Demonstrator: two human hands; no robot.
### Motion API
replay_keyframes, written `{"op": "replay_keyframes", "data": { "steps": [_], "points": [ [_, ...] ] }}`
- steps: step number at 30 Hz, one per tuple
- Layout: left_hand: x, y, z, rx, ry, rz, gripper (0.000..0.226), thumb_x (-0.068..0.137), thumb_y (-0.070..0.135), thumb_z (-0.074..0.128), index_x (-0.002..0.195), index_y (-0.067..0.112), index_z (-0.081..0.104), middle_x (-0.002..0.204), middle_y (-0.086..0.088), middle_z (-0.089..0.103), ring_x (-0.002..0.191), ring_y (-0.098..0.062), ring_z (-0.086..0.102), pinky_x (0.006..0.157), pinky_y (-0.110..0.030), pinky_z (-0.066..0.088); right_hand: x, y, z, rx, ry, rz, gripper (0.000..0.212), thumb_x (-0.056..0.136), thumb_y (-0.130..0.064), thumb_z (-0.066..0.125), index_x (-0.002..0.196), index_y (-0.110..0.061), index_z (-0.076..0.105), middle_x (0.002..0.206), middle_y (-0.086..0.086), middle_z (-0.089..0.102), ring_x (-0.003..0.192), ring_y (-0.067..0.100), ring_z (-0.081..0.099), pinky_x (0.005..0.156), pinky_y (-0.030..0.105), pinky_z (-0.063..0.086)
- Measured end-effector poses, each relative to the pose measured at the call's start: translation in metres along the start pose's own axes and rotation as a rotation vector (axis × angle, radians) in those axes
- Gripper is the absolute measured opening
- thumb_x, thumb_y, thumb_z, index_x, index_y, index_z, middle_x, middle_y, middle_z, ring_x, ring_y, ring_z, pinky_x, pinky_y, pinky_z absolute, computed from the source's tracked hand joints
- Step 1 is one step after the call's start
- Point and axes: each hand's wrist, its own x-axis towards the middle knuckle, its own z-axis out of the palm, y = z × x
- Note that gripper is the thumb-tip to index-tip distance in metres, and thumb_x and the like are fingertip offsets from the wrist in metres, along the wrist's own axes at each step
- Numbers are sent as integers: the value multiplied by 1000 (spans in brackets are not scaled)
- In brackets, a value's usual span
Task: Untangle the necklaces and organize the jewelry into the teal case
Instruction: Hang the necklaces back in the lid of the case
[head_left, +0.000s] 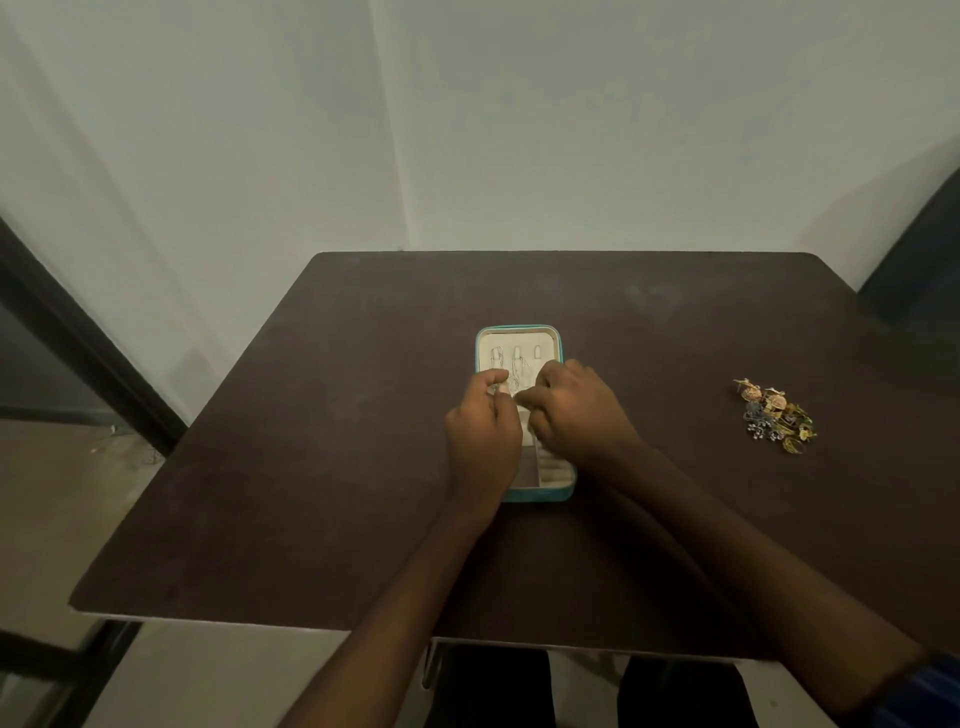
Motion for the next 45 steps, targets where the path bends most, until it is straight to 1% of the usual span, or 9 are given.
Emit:
{"op": "replay_keyframes", "data": {
  "steps": [4,8,14,19,22,27,34,40,45],
  "points": [
    [0,-4,2,-33,8,2,29,87,16,41,108,13,61,79,-5,69,56,-12,57,50,-26,45,-2,2,0,7,54,68,29,83,-15,53,108,-8,66,91,15,62,79,30,53,68,36,40],
    [0,-5,2,-17,6,7,25,90,10,44,107,12,61,75,-4,67,51,-9,52,47,-24,41,-3,2,-1,7,24,56,30,87,-17,49,112,-9,65,99,14,61,87,28,52,74,35,38],
    [0,-3,1,-8,14,-5,24,90,8,45,106,12,62,74,-1,66,50,-7,52,46,-21,41,-1,3,-1,34,80,122,36,82,-14,56,117,-6,61,95,17,63,82,33,56,71,38,43],
    [0,-3,2,3,13,-5,24,90,7,45,107,11,62,74,-3,67,51,-14,55,48,-31,45,2,2,1,-28,65,103,14,81,-14,55,87,-6,66,84,14,60,77,31,53,65,36,40],
    [0,-3,2,2,7,1,24,90,7,45,108,11,61,75,-2,67,50,-10,54,47,-29,44,-1,5,2,-12,57,88,21,86,-16,50,96,-8,67,92,13,60,84,28,52,71,36,40],
    [-1,-3,1,-19,11,-2,24,90,6,45,107,11,62,70,1,63,46,-4,50,43,-16,37,-3,7,-4,38,56,109,30,88,-16,50,113,-8,64,101,14,60,91,30,52,78,40,41],
    [-2,-3,-2,-119,32,-7,24,88,10,45,104,16,62,64,2,61,49,-13,51,47,-37,44,-8,4,-5,64,43,101,28,89,-16,48,110,-12,67,101,12,59,92,28,50,77,37,39],
    [-4,6,-7,-183,59,13,20,93,9,46,104,12,62,76,2,61,57,-2,54,50,-14,40,-29,10,-12,123,89,126,29,87,-18,48,107,-11,68,98,10,60,88,26,51,76,34,37],
    [-8,11,-15,-212,66,1,19,94,7,45,102,11,61,80,-2,62,66,-5,57,54,-10,42,-42,14,-20,138,117,119,26,89,-18,48,106,-13,67,97,7,60,87,22,50,73,30,32]
  ]
}}
